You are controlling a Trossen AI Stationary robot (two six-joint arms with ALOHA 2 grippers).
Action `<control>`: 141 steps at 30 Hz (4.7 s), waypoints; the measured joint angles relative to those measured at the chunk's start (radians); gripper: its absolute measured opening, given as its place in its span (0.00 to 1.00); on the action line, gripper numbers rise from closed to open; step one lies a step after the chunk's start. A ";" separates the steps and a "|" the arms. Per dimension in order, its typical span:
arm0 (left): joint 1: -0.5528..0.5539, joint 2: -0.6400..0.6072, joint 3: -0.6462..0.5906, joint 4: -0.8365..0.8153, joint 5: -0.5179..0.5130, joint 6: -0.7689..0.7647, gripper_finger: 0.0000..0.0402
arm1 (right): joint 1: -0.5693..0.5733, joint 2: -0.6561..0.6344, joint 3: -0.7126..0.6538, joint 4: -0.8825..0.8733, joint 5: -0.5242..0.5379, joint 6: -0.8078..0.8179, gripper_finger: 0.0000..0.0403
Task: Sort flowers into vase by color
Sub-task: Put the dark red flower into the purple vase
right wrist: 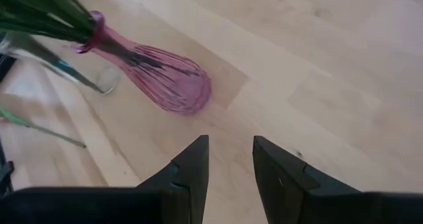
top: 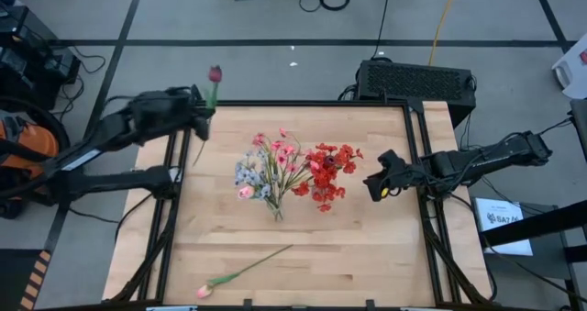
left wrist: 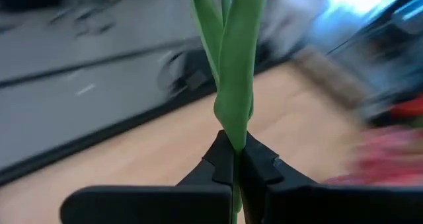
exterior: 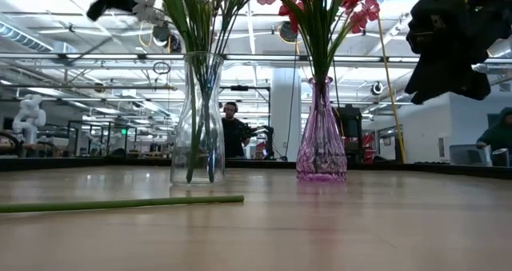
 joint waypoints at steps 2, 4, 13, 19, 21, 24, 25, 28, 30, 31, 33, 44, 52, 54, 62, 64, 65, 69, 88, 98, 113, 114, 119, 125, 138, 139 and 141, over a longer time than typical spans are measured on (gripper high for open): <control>-0.055 -0.047 0.000 0.096 0.019 -0.021 0.01 | 0.000 0.000 0.000 -0.019 0.000 0.031 0.27; -0.116 -0.071 0.001 0.198 0.036 -0.022 0.01 | 0.000 0.002 0.000 -0.033 0.000 0.059 0.26; -0.426 0.053 0.033 0.535 0.024 0.029 0.01 | 0.000 0.002 0.000 -0.123 -0.095 0.104 0.07; -0.627 0.226 0.221 0.569 -0.120 0.135 0.01 | 0.000 0.002 0.000 -0.250 -0.200 0.098 0.02; -0.690 0.300 0.279 0.578 -0.179 0.180 0.01 | 0.001 0.002 0.000 -0.267 -0.239 0.065 0.01; -0.758 0.422 0.330 0.635 -0.256 0.222 0.01 | 0.002 0.002 0.000 -0.270 -0.314 -0.004 0.00; -0.774 0.460 0.337 0.666 -0.265 0.231 0.01 | 0.002 0.001 0.000 -0.264 -0.339 -0.031 0.00; -0.800 0.565 0.367 0.790 -0.272 0.235 0.01 | 0.005 -0.022 -0.001 -0.192 -0.394 -0.139 0.00; -0.811 0.624 0.385 0.835 -0.288 0.231 0.01 | 0.010 -0.049 -0.001 -0.153 -0.398 -0.195 0.00; -0.819 0.655 0.392 0.859 -0.301 0.228 0.01 | 0.010 -0.064 -0.001 -0.140 -0.398 -0.220 0.00; -0.833 0.712 0.406 0.898 -0.337 0.227 0.01 | 0.010 -0.092 -0.001 -0.140 -0.399 -0.260 0.00; -0.887 0.986 0.581 0.978 -0.415 0.235 0.01 | 0.018 -0.277 -0.001 -0.106 -0.393 -0.401 0.00; -0.873 1.130 0.660 0.980 -0.460 0.232 0.01 | 0.032 -0.335 -0.001 0.151 -0.381 -0.395 0.00; -0.860 1.148 0.666 0.991 -0.462 0.225 0.01 | 0.032 -0.317 -0.001 0.260 -0.380 -0.415 0.01; -0.813 1.205 0.666 1.035 -0.462 0.197 0.01 | 0.054 -0.254 0.000 0.599 -0.400 -0.504 0.12; -0.808 1.204 0.666 1.040 -0.462 0.188 0.01 | 0.064 -0.248 0.000 0.655 -0.413 -0.525 0.16; -0.805 1.204 0.666 1.040 -0.462 0.174 0.01 | 0.068 -0.245 0.000 0.672 -0.413 -0.536 0.17; -0.793 1.204 0.666 1.054 -0.457 0.151 0.01 | 0.070 -0.219 0.000 0.674 -0.363 -0.560 0.24; -0.753 1.204 0.666 1.085 -0.379 0.142 0.02 | 0.070 0.006 0.000 1.014 -0.351 -0.688 0.35; -0.752 1.218 0.666 1.082 -0.378 0.139 0.03 | 0.069 0.065 0.000 1.113 -0.333 -0.724 0.31; -0.748 1.228 0.666 1.084 -0.369 0.095 0.07 | 0.069 0.065 -0.001 1.089 -0.336 -0.765 0.02; -0.748 1.228 0.666 1.084 -0.369 0.095 0.09 | 0.069 0.065 -0.001 1.088 -0.336 -0.765 0.01; -0.748 1.228 0.666 1.084 -0.367 0.097 0.19 | 0.069 0.065 0.000 1.084 -0.336 -0.764 0.01; -0.749 1.171 0.665 1.071 -0.292 0.136 0.30 | 0.070 -0.033 0.000 1.063 -0.328 -0.768 0.00; -0.796 0.789 0.668 0.597 -0.417 0.219 0.32 | 0.296 -0.229 0.154 0.421 0.137 -0.783 0.00; -0.800 0.761 0.668 0.536 -0.443 0.200 0.32 | 0.329 -0.219 0.163 0.424 0.177 -0.788 0.00; -0.811 0.709 0.667 0.401 -0.506 0.151 0.32 | 0.395 -0.194 0.168 0.418 0.255 -0.780 0.00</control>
